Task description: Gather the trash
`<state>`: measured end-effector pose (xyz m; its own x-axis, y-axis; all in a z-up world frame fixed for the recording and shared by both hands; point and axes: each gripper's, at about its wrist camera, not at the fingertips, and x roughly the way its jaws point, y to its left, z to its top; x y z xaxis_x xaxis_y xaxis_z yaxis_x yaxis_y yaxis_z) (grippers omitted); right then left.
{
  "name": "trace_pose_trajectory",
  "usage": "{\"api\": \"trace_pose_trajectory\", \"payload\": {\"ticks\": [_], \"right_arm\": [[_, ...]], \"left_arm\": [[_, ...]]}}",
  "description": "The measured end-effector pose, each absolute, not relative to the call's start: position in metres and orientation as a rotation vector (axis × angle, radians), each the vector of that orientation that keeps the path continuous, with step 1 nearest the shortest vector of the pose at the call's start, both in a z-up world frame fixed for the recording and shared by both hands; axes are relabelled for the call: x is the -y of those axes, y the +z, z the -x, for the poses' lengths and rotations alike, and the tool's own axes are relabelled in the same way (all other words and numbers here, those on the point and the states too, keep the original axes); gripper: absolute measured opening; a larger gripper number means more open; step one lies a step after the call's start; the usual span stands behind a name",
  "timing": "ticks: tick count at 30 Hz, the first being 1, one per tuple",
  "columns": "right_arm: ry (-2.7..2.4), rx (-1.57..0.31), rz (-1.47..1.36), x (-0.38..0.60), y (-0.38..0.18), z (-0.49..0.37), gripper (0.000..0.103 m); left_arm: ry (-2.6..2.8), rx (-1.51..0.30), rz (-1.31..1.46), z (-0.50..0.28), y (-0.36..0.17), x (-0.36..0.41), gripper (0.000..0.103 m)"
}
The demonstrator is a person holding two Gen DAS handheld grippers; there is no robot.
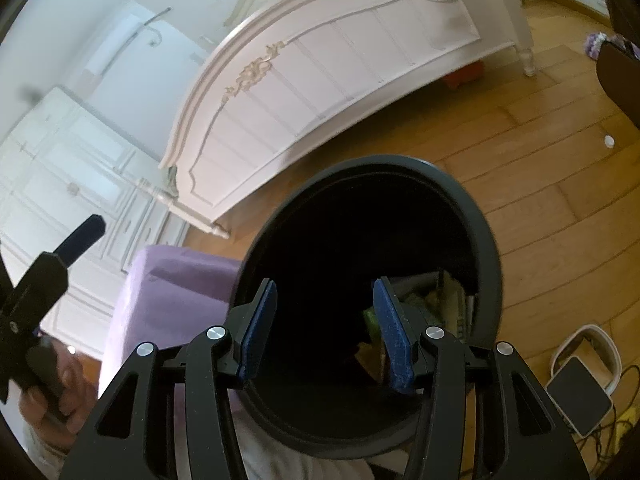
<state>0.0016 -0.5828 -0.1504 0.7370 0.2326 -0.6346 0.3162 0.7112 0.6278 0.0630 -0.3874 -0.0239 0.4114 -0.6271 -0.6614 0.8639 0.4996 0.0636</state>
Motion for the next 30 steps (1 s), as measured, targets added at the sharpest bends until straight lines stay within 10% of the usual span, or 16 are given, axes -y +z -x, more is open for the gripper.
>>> {"api": "trace_pose_trajectory", "payload": {"ticks": [30], "right_arm": [[0.172, -0.671, -0.269, 0.291, -0.022, -0.080, 0.086]], "left_arm": [[-0.229, -0.522, -0.069, -0.074, 0.018, 0.083, 0.098]]}}
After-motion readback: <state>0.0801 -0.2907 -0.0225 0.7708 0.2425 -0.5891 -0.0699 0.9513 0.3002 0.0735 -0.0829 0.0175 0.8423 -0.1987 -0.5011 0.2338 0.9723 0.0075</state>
